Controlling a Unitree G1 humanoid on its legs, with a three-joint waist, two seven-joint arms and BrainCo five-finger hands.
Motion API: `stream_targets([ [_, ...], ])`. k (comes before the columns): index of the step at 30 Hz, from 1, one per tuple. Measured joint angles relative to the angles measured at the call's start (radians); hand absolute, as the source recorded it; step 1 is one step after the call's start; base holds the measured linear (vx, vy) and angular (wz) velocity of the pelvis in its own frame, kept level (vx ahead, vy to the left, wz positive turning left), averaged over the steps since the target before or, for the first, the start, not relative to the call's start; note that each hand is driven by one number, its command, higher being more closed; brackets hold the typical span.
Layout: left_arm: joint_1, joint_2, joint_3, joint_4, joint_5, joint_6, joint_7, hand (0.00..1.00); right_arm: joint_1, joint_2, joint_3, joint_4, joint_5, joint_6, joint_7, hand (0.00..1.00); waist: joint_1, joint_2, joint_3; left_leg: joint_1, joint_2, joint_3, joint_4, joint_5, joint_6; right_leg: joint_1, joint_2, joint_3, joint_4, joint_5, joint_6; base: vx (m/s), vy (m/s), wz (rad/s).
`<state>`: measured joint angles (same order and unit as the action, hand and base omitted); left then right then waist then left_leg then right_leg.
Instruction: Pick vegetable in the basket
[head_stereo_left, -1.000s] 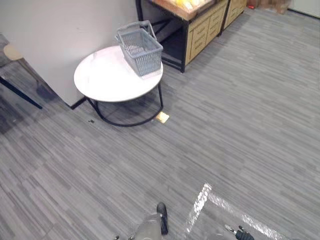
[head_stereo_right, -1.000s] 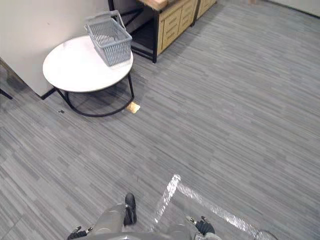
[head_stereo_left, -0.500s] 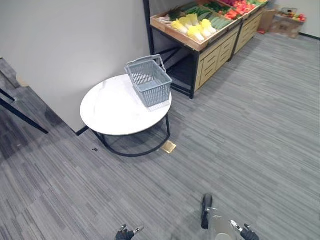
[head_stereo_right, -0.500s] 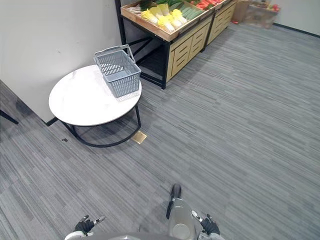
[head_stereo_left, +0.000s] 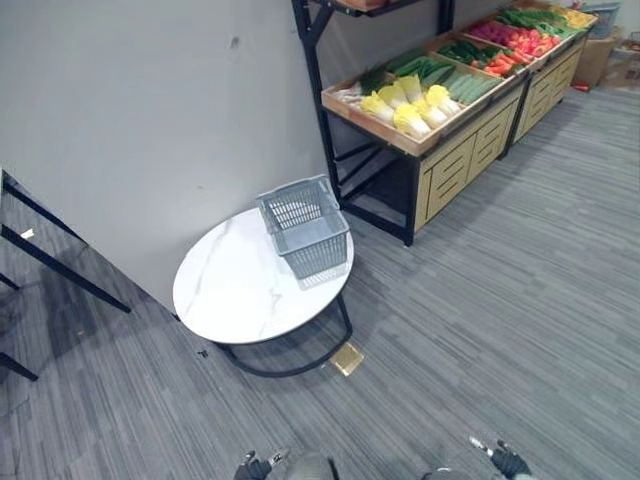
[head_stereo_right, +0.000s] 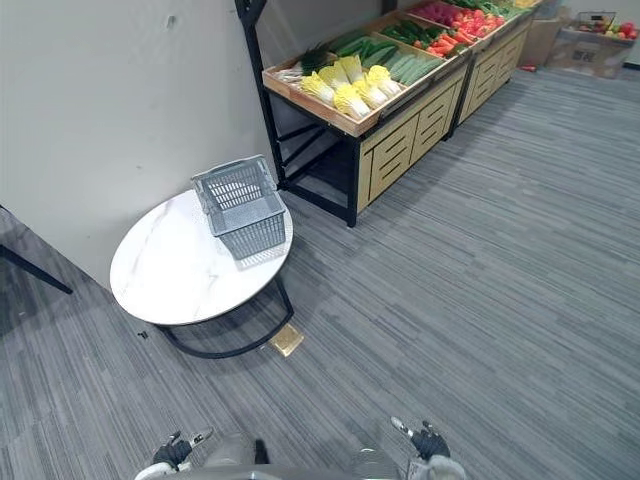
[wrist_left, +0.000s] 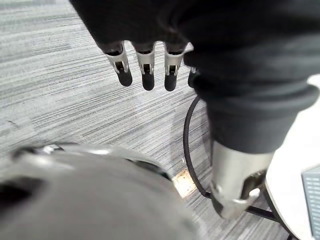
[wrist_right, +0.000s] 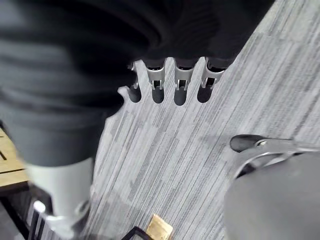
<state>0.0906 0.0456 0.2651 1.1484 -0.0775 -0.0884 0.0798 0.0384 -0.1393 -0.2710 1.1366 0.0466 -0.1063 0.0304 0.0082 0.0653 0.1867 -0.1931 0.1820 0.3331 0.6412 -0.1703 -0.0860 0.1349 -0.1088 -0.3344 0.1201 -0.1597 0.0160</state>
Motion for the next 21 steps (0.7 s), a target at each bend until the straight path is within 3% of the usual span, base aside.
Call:
stream_targets([
  [2,0.021,-0.001,-0.005,0.004,-0.009,-0.001,0.001,0.00,0.011,0.001,0.001,0.002,-0.006,0.002,-0.001,0.00,0.000,0.000,0.001,0.005,-0.037,0.050,-0.252,0.032,0.027,0.051,-0.001,-0.018,-0.032,-0.016,0.026,0.34,0.124,0.19],
  [3,0.030,-0.002,-0.004,0.004,-0.009,-0.001,0.001,0.00,0.011,0.000,0.003,0.005,-0.016,0.006,-0.003,0.00,0.000,0.001,0.002,0.013,-0.058,0.058,-0.416,0.087,0.028,0.080,0.001,-0.027,-0.053,-0.023,0.040,0.37,0.157,0.22],
  [4,0.034,-0.003,-0.004,0.005,-0.009,0.000,0.000,0.00,0.010,0.000,0.003,0.005,-0.025,0.007,-0.005,0.00,0.004,0.003,0.002,0.019,-0.061,0.067,-0.486,0.113,0.024,0.092,0.003,-0.027,-0.063,-0.028,0.050,0.39,0.196,0.04],
  [5,0.044,-0.004,-0.002,0.007,-0.011,0.003,-0.001,0.00,0.009,0.000,0.005,0.006,-0.038,0.007,-0.006,0.00,0.022,0.001,0.002,0.022,-0.067,0.067,-0.513,0.195,0.056,0.118,0.003,-0.016,-0.079,-0.041,0.070,0.33,0.175,-0.07],
  [6,0.049,-0.002,0.000,0.006,-0.016,0.003,-0.002,0.00,0.006,0.002,0.010,0.008,-0.040,0.007,-0.006,0.00,0.030,-0.003,-0.003,0.020,-0.077,0.067,-0.510,0.219,0.087,0.126,-0.003,-0.006,-0.088,-0.045,0.075,0.43,0.208,-0.07],
  [7,0.052,0.006,0.015,0.005,-0.018,0.001,-0.005,0.00,-0.007,0.007,0.027,0.010,-0.047,0.007,-0.005,0.00,0.043,-0.020,-0.007,0.006,-0.106,0.073,-0.487,0.188,0.131,0.133,-0.022,0.006,-0.104,-0.049,0.067,0.54,0.209,0.09],
  [9,0.042,0.014,0.020,0.007,-0.017,0.002,-0.008,0.00,-0.019,0.012,0.034,0.018,-0.049,0.005,-0.001,0.00,0.048,-0.039,-0.007,-0.005,-0.146,0.074,-0.455,0.152,0.160,0.131,-0.056,0.040,-0.096,-0.027,0.083,0.53,0.213,0.35],
  [11,0.042,0.013,0.026,0.020,-0.015,0.004,-0.008,0.00,-0.008,0.033,0.014,0.019,-0.055,0.005,0.001,0.00,0.048,-0.039,-0.010,0.040,-0.190,0.041,-0.466,0.122,0.183,0.114,-0.091,0.071,0.044,-0.019,0.092,0.39,0.187,0.59],
  [12,0.044,0.016,0.027,0.028,-0.013,0.005,-0.008,0.00,-0.005,0.040,-0.005,0.018,-0.060,-0.001,0.002,0.00,0.045,-0.042,-0.018,0.071,-0.199,0.020,-0.482,0.091,0.173,0.047,-0.114,0.097,0.242,-0.008,0.110,0.41,0.186,0.51],
  [13,0.047,0.022,0.023,0.028,-0.002,0.005,-0.010,0.00,-0.006,0.039,-0.007,0.015,-0.081,-0.009,0.003,0.00,0.043,-0.048,-0.020,0.120,-0.214,0.000,-0.501,0.070,0.169,-0.042,-0.144,0.140,0.477,0.063,0.187,0.40,0.166,0.44],
  [14,0.048,0.029,0.013,0.027,0.008,0.005,-0.011,0.00,-0.006,0.040,-0.007,0.010,-0.089,-0.010,0.004,0.00,0.040,-0.056,-0.021,0.146,-0.220,-0.017,-0.509,0.062,0.166,-0.092,-0.150,0.176,0.600,0.118,0.210,0.41,0.130,0.55],
  [15,0.052,0.049,-0.009,0.028,0.015,0.007,-0.015,0.00,-0.005,0.043,-0.013,0.006,-0.090,-0.012,0.004,0.00,0.022,-0.070,-0.019,0.196,-0.233,-0.048,-0.520,0.051,0.161,-0.178,-0.156,0.217,0.826,0.154,0.229,0.34,0.067,0.58],
  [16,0.053,0.056,-0.020,0.028,0.015,0.010,-0.016,0.00,0.001,0.043,-0.017,0.006,-0.092,-0.011,0.004,0.00,0.016,-0.075,-0.019,0.222,-0.237,-0.068,-0.519,0.045,0.165,-0.211,-0.160,0.217,0.908,0.151,0.229,0.52,0.039,0.81],
  [18,0.043,0.065,-0.033,0.027,0.015,0.012,-0.017,0.00,0.036,0.043,-0.030,0.009,-0.112,-0.006,0.003,0.00,0.008,-0.086,-0.018,0.338,-0.238,-0.122,-0.563,0.041,0.167,-0.317,-0.162,0.185,1.048,0.101,0.157,0.49,-0.029,0.77],
  [19,0.037,0.065,-0.035,0.026,0.015,0.012,-0.017,0.00,0.043,0.048,-0.044,0.008,-0.109,-0.007,0.003,0.00,0.005,-0.084,-0.018,0.359,-0.235,-0.136,-0.576,0.041,0.166,-0.335,-0.165,0.163,1.032,0.077,0.139,0.35,-0.085,0.82],
  [21,0.018,0.061,-0.030,0.022,0.014,0.011,-0.014,0.00,0.052,0.062,-0.074,-0.001,-0.108,-0.008,0.002,0.00,-0.010,-0.084,-0.018,0.403,-0.223,-0.201,-0.588,0.026,0.140,-0.377,-0.171,0.115,0.797,0.009,0.102,0.32,-0.141,0.91],
])
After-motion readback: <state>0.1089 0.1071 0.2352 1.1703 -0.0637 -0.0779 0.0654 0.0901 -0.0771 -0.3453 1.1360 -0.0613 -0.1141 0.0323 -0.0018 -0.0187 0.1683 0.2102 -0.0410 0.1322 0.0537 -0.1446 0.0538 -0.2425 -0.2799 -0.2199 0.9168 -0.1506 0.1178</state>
